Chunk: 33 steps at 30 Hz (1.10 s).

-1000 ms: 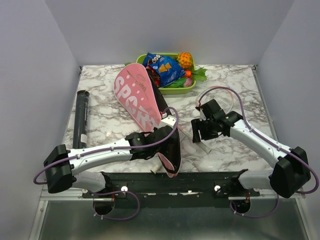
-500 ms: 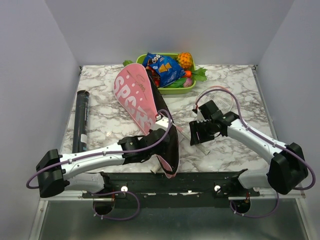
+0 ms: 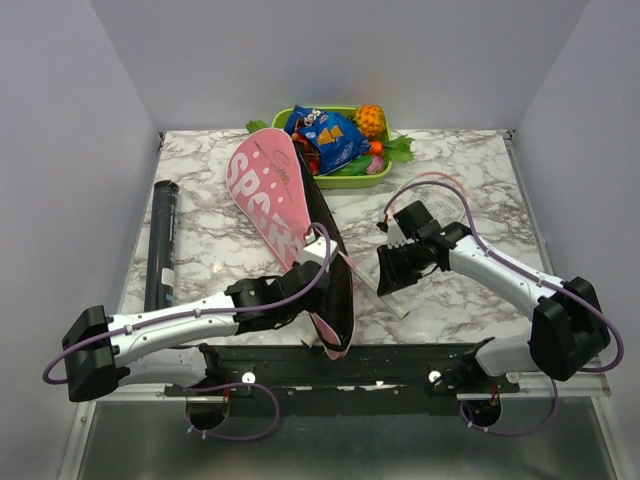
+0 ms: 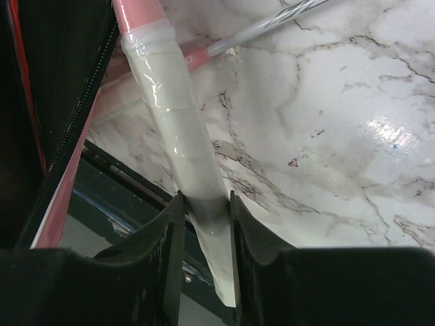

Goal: Pack up the badminton gear

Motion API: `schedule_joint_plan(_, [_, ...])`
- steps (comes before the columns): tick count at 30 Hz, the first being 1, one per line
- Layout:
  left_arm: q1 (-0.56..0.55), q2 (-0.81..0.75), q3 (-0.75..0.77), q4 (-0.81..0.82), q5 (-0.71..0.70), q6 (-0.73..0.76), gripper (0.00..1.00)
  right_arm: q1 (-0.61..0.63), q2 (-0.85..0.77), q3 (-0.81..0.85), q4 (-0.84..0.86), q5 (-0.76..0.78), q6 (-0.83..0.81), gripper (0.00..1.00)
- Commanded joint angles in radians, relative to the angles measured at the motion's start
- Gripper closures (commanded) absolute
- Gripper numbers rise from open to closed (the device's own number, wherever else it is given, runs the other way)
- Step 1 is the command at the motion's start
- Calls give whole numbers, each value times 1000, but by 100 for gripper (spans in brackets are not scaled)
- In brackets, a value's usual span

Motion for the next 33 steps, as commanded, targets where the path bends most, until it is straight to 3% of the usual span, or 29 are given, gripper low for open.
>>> schedule_joint_plan(1, [-9, -40, -3, 99, 23, 13, 100, -4, 16, 15, 39, -87, 16, 80])
schedule_joint_plan(4, [-10, -48, -10, 104, 29, 16, 100, -4, 19, 25, 66, -125, 46, 85])
schedule_joint_plan(11, [-15, -40, -16, 106, 35, 19, 100, -1, 45, 130, 102, -208, 150, 87])
schedule_joint_plan(19, [-32, -4, 0, 101, 9, 30, 100, 47, 106, 347, 22, -193, 224, 90])
schedule_joint_plan(33, [-33, 41, 33, 118, 10, 81, 100, 185, 169, 360, 34, -161, 261, 91])
